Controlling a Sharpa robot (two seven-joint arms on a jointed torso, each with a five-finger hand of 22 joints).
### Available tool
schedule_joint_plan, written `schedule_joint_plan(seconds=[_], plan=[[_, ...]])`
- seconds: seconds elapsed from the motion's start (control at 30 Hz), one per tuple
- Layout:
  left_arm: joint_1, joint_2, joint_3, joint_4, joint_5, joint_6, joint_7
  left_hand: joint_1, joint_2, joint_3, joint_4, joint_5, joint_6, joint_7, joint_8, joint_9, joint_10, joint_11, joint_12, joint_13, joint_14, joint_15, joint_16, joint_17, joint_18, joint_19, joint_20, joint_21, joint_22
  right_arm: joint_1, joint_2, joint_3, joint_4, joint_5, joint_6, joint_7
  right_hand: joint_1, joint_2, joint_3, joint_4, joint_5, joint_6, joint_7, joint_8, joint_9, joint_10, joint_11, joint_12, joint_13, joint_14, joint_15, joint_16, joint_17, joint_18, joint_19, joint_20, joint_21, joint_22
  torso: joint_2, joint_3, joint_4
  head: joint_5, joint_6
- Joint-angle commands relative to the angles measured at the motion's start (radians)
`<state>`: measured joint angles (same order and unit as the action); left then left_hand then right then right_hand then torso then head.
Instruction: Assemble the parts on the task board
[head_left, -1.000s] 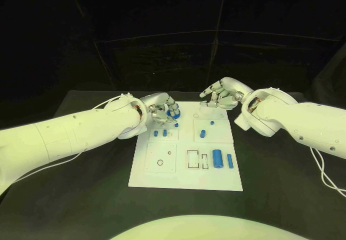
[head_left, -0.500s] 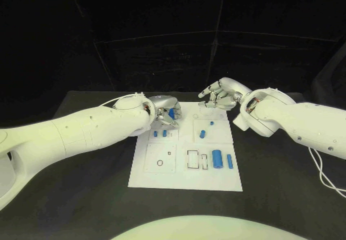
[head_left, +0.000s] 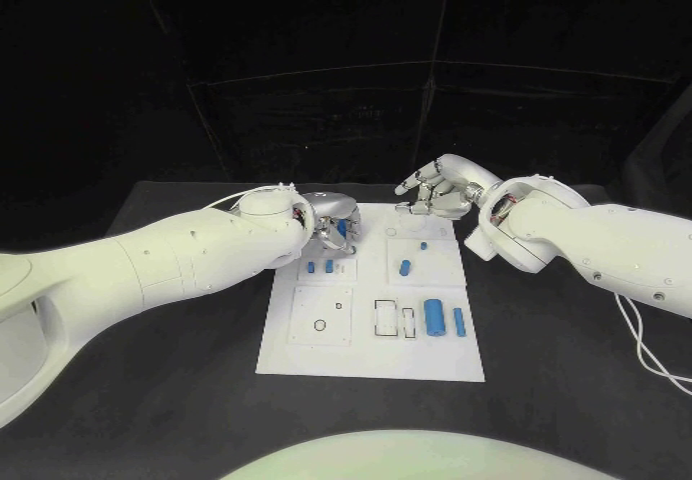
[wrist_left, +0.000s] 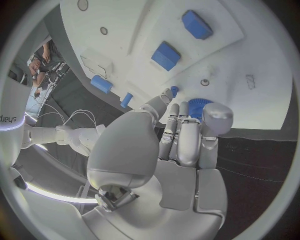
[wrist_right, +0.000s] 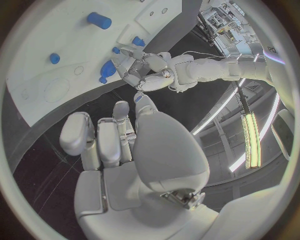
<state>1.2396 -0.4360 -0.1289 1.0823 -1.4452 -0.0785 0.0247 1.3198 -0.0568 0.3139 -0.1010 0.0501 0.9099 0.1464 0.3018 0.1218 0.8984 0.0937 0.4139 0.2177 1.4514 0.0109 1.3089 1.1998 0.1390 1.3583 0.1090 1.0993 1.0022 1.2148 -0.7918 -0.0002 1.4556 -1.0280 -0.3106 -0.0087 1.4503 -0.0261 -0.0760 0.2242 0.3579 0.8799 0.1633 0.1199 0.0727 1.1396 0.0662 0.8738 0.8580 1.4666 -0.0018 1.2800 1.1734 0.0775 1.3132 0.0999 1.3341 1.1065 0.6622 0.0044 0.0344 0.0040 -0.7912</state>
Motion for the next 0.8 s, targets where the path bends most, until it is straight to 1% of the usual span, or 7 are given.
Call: schedule_joint_plan(seconds=[0.03, 0.33, 0.4, 0.47, 0.6, 0.8], plan=[[0.001, 0.006, 0.001, -0.005, -0.018, 0.031, -0.011, 0.008, 0.000, 0.012, -0.001, -0.002, 0.012, -0.002, -0.008, -0.004, 0.012, -0.001, -0.007, -0.009, 0.006, -0.002, 0.006, -0.001, -0.021, 0.006, 0.000, 0.007, 0.007, 0.002, 0.002, 0.001, 0.001, 0.002, -0.002, 0.010, -0.004, 0.008, -0.007, 0.000, -0.002, -0.007, -0.003, 0.006, -0.001, -0.006, 0.003, -0.004, -0.001, 0.018, -0.007, -0.003, -0.001, 0.019, -0.009, 0.000, -0.003, -0.001, 0.000, 0.0000, -0.0006, 0.000, -0.001], [-0.002, 0.017, 0.001, -0.020, -0.018, 0.034, -0.005, 0.001, -0.006, 0.035, -0.007, -0.002, 0.026, -0.003, -0.026, -0.016, 0.034, -0.002, -0.029, -0.038, 0.007, -0.003, 0.011, -0.008, -0.022, 0.006, -0.001, 0.015, 0.017, 0.002, 0.001, 0.001, 0.002, 0.002, -0.002, 0.009, -0.004, 0.008, -0.007, 0.000, -0.002, -0.007, -0.003, 0.006, -0.001, -0.006, 0.003, -0.004, -0.001, 0.018, -0.007, -0.003, -0.001, 0.019, -0.009, 0.000, -0.003, -0.001, 0.000, 0.0002, 0.0003, -0.003, -0.002], [-0.003, 0.019, 0.001, -0.021, -0.018, 0.034, -0.003, -0.002, -0.007, 0.039, -0.008, -0.002, 0.028, -0.004, -0.031, -0.019, 0.041, -0.003, -0.033, -0.044, 0.007, -0.004, 0.012, -0.010, -0.023, 0.008, -0.002, 0.022, 0.025, 0.002, 0.000, 0.001, 0.004, 0.002, -0.003, 0.009, -0.004, 0.008, -0.007, 0.000, -0.002, -0.007, -0.003, 0.006, -0.001, -0.006, 0.003, -0.004, -0.001, 0.018, -0.007, -0.003, -0.001, 0.019, -0.009, 0.000, -0.003, -0.001, 0.001, -0.0002, 0.0019, -0.005, 0.000], [-0.003, 0.021, 0.001, -0.022, -0.018, 0.035, -0.002, -0.002, -0.008, 0.041, -0.008, -0.002, 0.029, -0.004, -0.032, -0.020, 0.044, -0.003, -0.034, -0.046, 0.007, -0.004, 0.012, -0.011, -0.024, 0.009, -0.002, 0.024, 0.027, 0.002, 0.000, 0.001, 0.004, 0.002, -0.003, 0.009, -0.004, 0.008, -0.007, 0.000, -0.002, -0.007, -0.003, 0.006, -0.001, -0.006, 0.003, -0.004, -0.001, 0.018, -0.007, -0.003, -0.001, 0.019, -0.009, 0.000, -0.003, -0.001, 0.001, -0.0005, 0.0012, -0.004, -0.003], [-0.005, 0.025, 0.001, -0.025, -0.018, 0.042, -0.003, -0.004, -0.008, 0.046, -0.009, -0.002, 0.032, -0.004, -0.036, -0.023, 0.050, -0.004, -0.038, -0.051, 0.008, -0.005, 0.014, -0.012, -0.025, 0.011, -0.002, 0.029, 0.034, 0.002, 0.001, 0.001, 0.004, 0.002, -0.002, 0.009, -0.002, 0.009, -0.007, 0.000, 0.001, -0.007, -0.003, 0.007, -0.001, -0.006, 0.003, -0.003, -0.001, 0.019, -0.008, -0.003, -0.001, 0.019, -0.008, 0.000, -0.004, -0.001, 0.000, 0.0003, 0.0003, -0.003, -0.005], [-0.007, 0.031, 0.001, -0.033, -0.018, 0.049, -0.001, -0.005, -0.007, 0.054, -0.010, -0.002, 0.035, -0.005, -0.042, -0.026, 0.061, -0.005, -0.042, -0.058, 0.010, -0.006, 0.016, -0.013, -0.026, 0.014, -0.003, 0.036, 0.042, 0.002, 0.002, 0.001, 0.004, 0.002, -0.002, 0.009, -0.002, 0.009, -0.007, 0.000, 0.001, -0.007, -0.003, 0.007, -0.001, -0.006, 0.003, -0.003, -0.001, 0.019, -0.008, -0.003, -0.001, 0.019, -0.008, 0.000, -0.004, -0.001, 0.000, 0.0002, 0.0000, -0.005, -0.006]])
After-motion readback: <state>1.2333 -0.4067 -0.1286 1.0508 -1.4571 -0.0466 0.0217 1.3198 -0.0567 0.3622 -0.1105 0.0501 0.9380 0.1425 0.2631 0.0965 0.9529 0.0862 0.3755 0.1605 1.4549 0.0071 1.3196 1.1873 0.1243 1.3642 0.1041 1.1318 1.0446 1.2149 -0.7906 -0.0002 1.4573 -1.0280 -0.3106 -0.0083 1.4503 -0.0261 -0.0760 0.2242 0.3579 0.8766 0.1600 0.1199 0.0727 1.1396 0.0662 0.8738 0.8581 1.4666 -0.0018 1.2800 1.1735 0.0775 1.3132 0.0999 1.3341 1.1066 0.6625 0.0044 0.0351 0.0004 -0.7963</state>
